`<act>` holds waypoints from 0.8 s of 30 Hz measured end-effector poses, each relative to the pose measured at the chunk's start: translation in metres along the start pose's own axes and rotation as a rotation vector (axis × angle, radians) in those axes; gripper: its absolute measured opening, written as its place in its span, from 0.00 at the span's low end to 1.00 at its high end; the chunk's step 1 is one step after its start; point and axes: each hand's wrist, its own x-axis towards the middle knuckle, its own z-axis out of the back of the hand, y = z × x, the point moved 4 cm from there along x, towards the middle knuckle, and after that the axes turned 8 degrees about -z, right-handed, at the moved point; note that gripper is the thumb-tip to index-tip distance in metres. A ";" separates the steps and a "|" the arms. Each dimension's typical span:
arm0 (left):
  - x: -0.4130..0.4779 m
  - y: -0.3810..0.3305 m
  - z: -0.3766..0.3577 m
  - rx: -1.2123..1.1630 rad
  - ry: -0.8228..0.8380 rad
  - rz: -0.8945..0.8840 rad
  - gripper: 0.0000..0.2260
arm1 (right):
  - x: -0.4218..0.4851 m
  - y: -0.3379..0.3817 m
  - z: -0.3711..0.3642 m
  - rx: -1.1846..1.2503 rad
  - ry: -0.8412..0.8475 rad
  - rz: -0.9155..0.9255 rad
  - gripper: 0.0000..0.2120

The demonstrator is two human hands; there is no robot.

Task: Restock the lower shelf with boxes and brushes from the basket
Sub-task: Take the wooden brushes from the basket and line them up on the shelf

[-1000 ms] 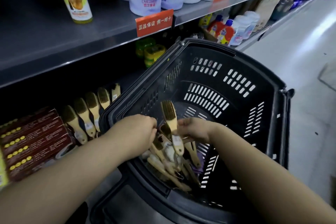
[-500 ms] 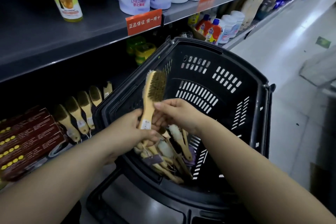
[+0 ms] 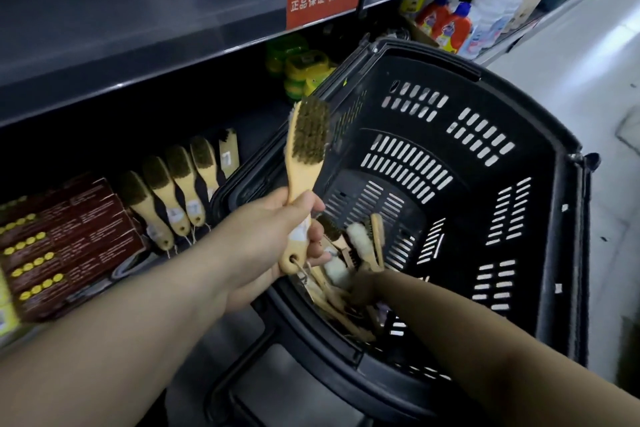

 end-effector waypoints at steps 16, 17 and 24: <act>0.000 -0.002 0.001 0.081 -0.086 -0.121 0.14 | -0.166 -0.007 0.120 1.483 0.218 0.646 0.16; 0.001 -0.002 0.001 0.090 -0.086 -0.127 0.14 | -0.181 -0.005 0.122 1.498 0.251 0.763 0.16; 0.002 0.000 -0.004 0.079 0.033 -0.131 0.13 | -0.204 0.012 0.121 1.491 0.113 0.862 0.19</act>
